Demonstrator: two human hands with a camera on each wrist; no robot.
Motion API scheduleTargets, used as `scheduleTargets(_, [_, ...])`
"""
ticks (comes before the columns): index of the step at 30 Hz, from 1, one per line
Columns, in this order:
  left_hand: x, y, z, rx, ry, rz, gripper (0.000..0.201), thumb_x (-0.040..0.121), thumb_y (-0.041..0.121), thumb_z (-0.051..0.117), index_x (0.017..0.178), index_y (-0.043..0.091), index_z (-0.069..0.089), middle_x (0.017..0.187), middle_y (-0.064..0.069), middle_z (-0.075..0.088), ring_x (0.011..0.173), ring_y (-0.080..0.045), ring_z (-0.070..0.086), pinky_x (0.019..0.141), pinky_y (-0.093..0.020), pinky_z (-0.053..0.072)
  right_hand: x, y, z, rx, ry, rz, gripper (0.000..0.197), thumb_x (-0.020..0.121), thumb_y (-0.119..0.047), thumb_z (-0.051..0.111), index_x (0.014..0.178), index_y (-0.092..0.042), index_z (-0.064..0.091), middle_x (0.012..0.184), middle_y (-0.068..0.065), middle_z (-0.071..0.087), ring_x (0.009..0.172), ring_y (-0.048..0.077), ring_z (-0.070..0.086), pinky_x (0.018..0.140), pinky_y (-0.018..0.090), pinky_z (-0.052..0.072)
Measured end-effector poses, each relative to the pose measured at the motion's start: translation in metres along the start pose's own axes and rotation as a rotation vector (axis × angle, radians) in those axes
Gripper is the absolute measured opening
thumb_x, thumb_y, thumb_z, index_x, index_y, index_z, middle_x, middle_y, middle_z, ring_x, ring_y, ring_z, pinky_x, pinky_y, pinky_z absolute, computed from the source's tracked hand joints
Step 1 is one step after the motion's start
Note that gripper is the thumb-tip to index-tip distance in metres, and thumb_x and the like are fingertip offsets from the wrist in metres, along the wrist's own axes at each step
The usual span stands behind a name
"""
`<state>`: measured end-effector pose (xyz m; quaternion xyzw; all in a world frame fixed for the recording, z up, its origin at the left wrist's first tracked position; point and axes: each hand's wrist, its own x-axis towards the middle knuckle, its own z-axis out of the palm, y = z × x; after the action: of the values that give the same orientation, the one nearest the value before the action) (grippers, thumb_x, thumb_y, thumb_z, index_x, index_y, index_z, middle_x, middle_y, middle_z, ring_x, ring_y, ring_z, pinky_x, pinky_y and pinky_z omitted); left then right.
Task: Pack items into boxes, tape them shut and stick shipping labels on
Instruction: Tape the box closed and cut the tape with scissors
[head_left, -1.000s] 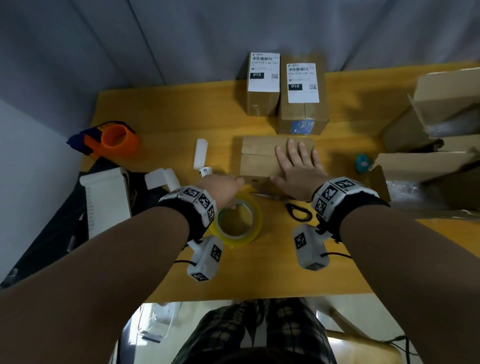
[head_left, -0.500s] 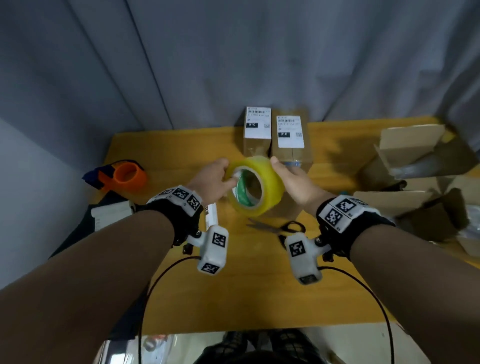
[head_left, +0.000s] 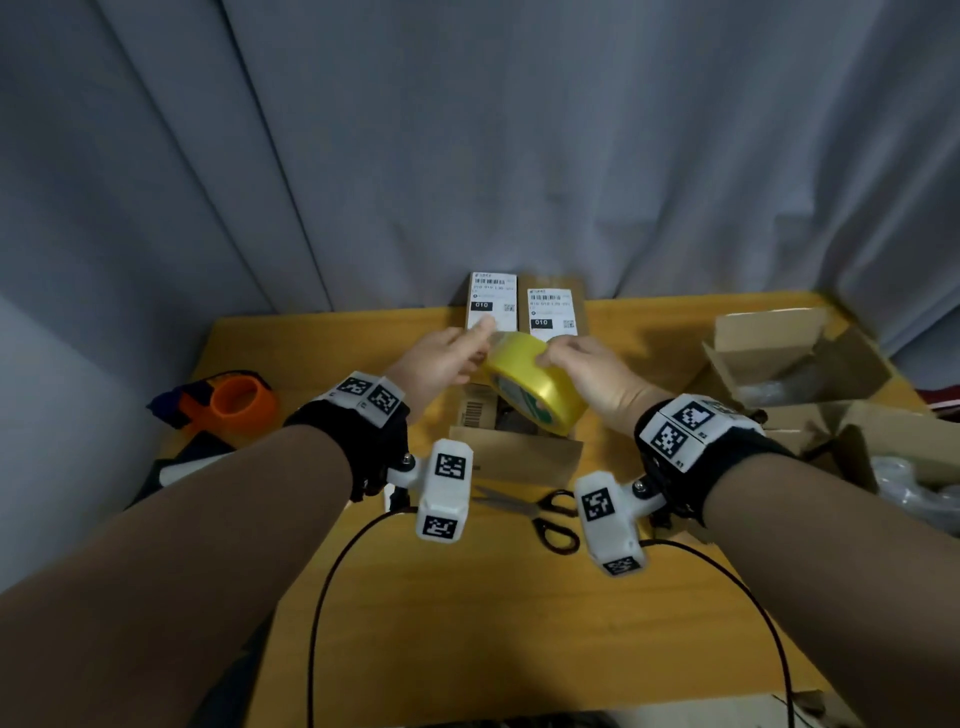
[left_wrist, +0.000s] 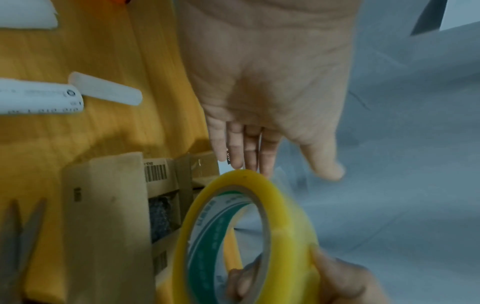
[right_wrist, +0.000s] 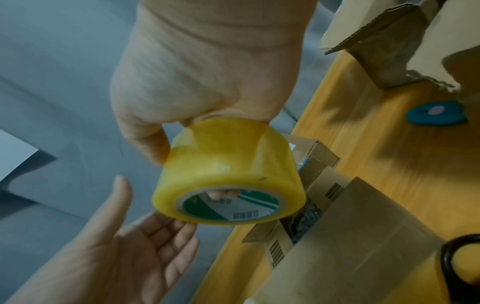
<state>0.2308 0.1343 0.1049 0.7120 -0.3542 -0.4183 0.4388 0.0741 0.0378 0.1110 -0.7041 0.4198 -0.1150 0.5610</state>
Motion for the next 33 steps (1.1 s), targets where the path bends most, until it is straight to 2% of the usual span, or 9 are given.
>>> scheduleTargets(6, [0.016, 0.003, 0.005, 0.014, 0.093, 0.023, 0.016, 0.092, 0.024, 0.060, 0.096, 0.008, 0.061, 0.096, -0.004, 0.065, 0.086, -0.015, 0.061, 0.070, -0.019, 0.050, 0.009, -0.009, -0.007, -0.167, -0.086, -0.106, 0.034, 0.090, -0.034, 0.060, 0.093, 0.000, 0.064, 0.092, 0.014, 0.066, 0.083, 0.025, 0.061, 0.081, 0.041, 0.050])
scheduleTargets(9, [0.018, 0.005, 0.009, 0.154, 0.139, 0.069, 0.014, 0.093, 0.018, 0.058, 0.081, 0.013, 0.053, 0.084, -0.002, 0.062, 0.078, -0.013, 0.061, 0.063, -0.016, 0.048, 0.017, -0.016, -0.014, -0.341, -0.063, -0.150, 0.033, 0.091, -0.047, 0.055, 0.086, -0.014, 0.060, 0.088, 0.002, 0.065, 0.083, 0.021, 0.062, 0.071, 0.032, 0.049])
scheduleTargets(14, [0.017, 0.018, 0.015, 0.257, 0.232, 0.201, 0.015, 0.095, 0.019, 0.054, 0.083, 0.013, 0.049, 0.081, -0.003, 0.064, 0.072, -0.013, 0.062, 0.064, -0.019, 0.048, 0.035, -0.016, -0.029, -0.595, -0.109, -0.161, 0.042, 0.093, -0.044, 0.054, 0.126, -0.019, 0.050, 0.125, 0.002, 0.057, 0.112, 0.020, 0.054, 0.087, 0.028, 0.043])
scheduleTargets(19, [0.014, 0.027, 0.030, 0.374, 0.210, 0.275, 0.017, 0.095, 0.020, 0.054, 0.079, 0.019, 0.047, 0.082, -0.003, 0.064, 0.080, -0.017, 0.062, 0.071, -0.026, 0.049, 0.048, -0.003, -0.039, -0.544, -0.140, -0.194, 0.010, 0.093, -0.029, 0.058, 0.093, -0.019, 0.059, 0.102, -0.004, 0.056, 0.102, 0.017, 0.052, 0.081, 0.024, 0.036])
scheduleTargets(21, [0.014, 0.024, 0.031, 0.353, 0.210, 0.236, 0.013, 0.092, 0.022, 0.059, 0.089, 0.016, 0.048, 0.086, 0.002, 0.062, 0.084, -0.012, 0.060, 0.073, -0.020, 0.046, 0.050, 0.000, -0.042, -0.572, -0.102, -0.229, 0.010, 0.093, -0.026, 0.057, 0.088, -0.018, 0.060, 0.100, -0.001, 0.057, 0.098, 0.019, 0.055, 0.078, 0.025, 0.037])
scheduleTargets(23, [0.019, 0.015, 0.026, 0.306, 0.168, 0.149, 0.043, 0.084, 0.028, 0.069, 0.115, 0.015, 0.043, 0.100, 0.004, 0.061, 0.095, -0.008, 0.058, 0.081, -0.020, 0.046, 0.051, 0.003, -0.046, -0.629, -0.036, -0.238, 0.012, 0.094, -0.029, 0.054, 0.090, -0.020, 0.060, 0.106, 0.003, 0.059, 0.095, 0.021, 0.057, 0.078, 0.029, 0.042])
scheduleTargets(27, [0.029, -0.017, 0.016, 0.835, -0.073, 0.071, 0.115, 0.067, 0.055, 0.076, 0.151, 0.023, 0.005, 0.154, -0.004, 0.024, 0.140, -0.025, 0.026, 0.112, -0.050, 0.027, 0.051, 0.008, -0.054, -0.652, 0.027, -0.198, 0.018, 0.096, -0.031, 0.052, 0.102, -0.017, 0.062, 0.117, 0.007, 0.058, 0.099, 0.023, 0.057, 0.082, 0.032, 0.045])
scheduleTargets(30, [0.033, -0.041, 0.019, 1.180, -0.348, 0.018, 0.121, 0.068, 0.061, 0.071, 0.151, 0.026, -0.009, 0.160, 0.001, -0.006, 0.146, -0.024, -0.002, 0.118, -0.050, 0.001, 0.049, 0.008, -0.051, -0.674, 0.022, -0.170, 0.013, 0.094, -0.023, 0.053, 0.102, -0.018, 0.061, 0.116, 0.008, 0.059, 0.098, 0.023, 0.056, 0.082, 0.031, 0.046])
scheduleTargets(33, [0.042, -0.057, 0.023, 1.236, -0.376, 0.008, 0.099, 0.080, 0.054, 0.064, 0.152, 0.027, 0.002, 0.159, -0.001, 0.009, 0.145, -0.026, 0.009, 0.117, -0.045, 0.008, 0.044, 0.006, -0.047, -0.715, 0.025, -0.139, 0.008, 0.091, -0.016, 0.052, 0.090, -0.022, 0.057, 0.106, 0.004, 0.060, 0.093, 0.022, 0.056, 0.076, 0.030, 0.046])
